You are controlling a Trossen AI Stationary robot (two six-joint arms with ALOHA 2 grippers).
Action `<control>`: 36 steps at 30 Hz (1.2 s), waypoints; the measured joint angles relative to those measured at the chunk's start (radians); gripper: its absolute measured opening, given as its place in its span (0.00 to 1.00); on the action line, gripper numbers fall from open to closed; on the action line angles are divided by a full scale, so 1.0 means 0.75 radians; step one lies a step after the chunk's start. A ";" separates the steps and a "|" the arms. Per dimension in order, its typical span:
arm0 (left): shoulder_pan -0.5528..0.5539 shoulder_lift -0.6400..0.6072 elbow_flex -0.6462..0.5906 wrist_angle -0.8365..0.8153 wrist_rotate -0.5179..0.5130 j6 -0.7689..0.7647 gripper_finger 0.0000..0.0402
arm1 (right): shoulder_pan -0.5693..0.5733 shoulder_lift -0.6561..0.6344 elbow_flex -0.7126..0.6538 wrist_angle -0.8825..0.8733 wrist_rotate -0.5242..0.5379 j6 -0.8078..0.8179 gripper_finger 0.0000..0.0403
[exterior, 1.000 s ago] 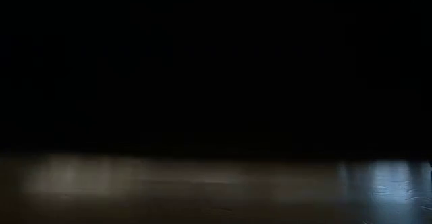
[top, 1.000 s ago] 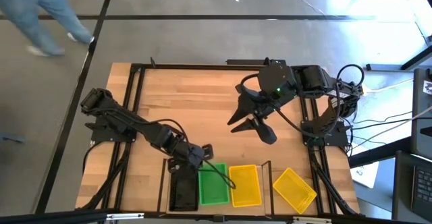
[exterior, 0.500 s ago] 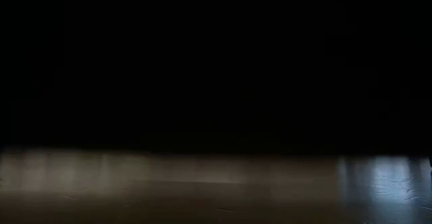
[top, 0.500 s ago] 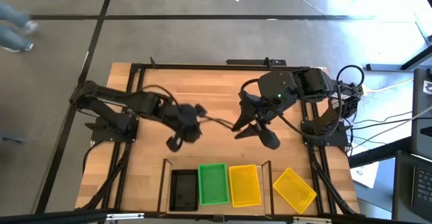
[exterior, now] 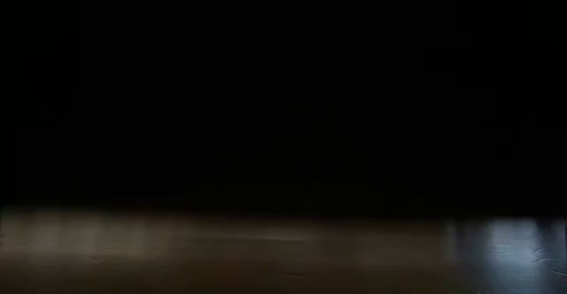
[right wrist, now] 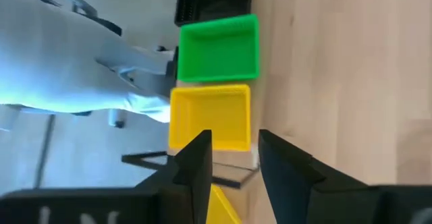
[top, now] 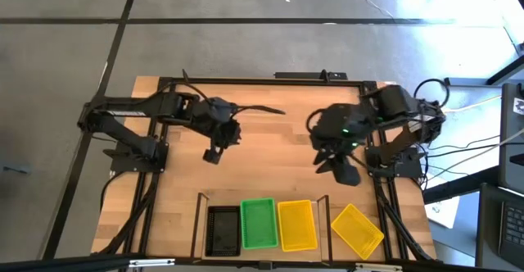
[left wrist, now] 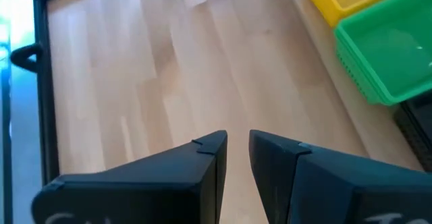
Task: Stack baskets on shelf by color
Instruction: Stack the yellow basket on top of the yellow baskets on the shelf
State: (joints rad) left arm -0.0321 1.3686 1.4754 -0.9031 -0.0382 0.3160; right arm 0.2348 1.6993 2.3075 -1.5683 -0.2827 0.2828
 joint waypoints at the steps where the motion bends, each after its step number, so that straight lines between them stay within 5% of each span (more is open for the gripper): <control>1: 0.007 -0.001 0.000 0.000 0.002 -0.001 0.14 | 0.015 -0.026 -0.021 -0.002 0.032 0.001 0.29; 6: 0.029 -0.037 0.002 -0.008 0.010 -0.001 0.14 | 0.100 -0.191 -0.185 -0.003 0.242 0.133 0.29; 12: 0.074 -0.060 -0.001 -0.022 0.008 -0.010 0.14 | 0.199 -0.418 -0.500 -0.002 0.446 0.658 0.29; 22: 0.136 -0.097 -0.001 -0.029 0.012 -0.039 0.14 | 0.444 -0.617 -1.123 0.065 0.409 1.412 0.29; 28: 0.175 -0.117 0.000 -0.018 0.233 -0.068 0.14 | 0.536 -0.631 -1.397 0.213 0.354 1.520 0.29; 36: 0.202 -0.116 -0.002 -0.022 0.249 -0.106 0.14 | 0.629 -0.629 -1.763 0.552 0.157 1.658 0.29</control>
State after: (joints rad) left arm 0.1197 1.2818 1.4742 -0.9194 0.1486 0.2366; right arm 0.7062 1.2274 0.9856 -1.1546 -0.1651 1.5262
